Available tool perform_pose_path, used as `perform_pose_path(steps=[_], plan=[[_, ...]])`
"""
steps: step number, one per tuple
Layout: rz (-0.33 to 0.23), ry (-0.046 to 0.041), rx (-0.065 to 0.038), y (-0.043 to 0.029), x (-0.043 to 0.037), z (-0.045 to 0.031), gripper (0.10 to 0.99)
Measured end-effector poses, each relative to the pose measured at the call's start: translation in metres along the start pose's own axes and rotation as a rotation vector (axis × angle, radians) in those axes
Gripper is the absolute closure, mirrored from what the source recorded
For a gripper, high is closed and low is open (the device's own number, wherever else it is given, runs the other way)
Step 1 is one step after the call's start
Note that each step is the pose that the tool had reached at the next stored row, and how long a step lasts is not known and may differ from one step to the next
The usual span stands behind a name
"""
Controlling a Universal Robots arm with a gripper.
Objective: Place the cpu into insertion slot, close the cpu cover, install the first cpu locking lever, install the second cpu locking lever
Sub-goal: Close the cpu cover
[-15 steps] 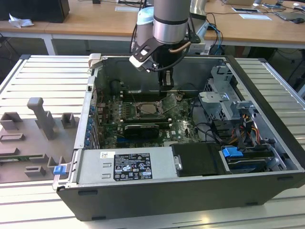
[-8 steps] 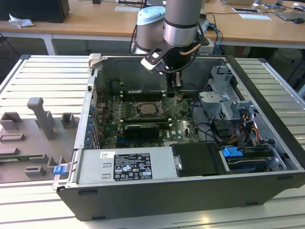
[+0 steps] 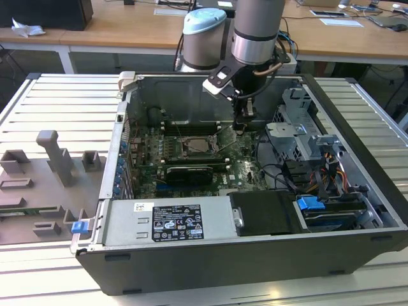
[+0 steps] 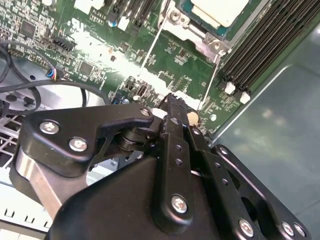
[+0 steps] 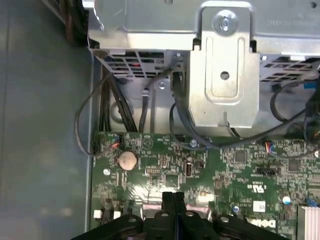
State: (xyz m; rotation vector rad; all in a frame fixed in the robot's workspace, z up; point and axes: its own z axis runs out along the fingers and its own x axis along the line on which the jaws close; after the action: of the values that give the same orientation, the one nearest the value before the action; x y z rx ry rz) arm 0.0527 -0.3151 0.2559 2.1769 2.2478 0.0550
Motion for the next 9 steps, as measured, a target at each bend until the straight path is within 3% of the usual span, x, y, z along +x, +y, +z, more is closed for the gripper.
perform_pose_path(steps=[9], plan=[[0.0,-0.0001,0.0,0.0105,-0.0002,0.0041,0.98]])
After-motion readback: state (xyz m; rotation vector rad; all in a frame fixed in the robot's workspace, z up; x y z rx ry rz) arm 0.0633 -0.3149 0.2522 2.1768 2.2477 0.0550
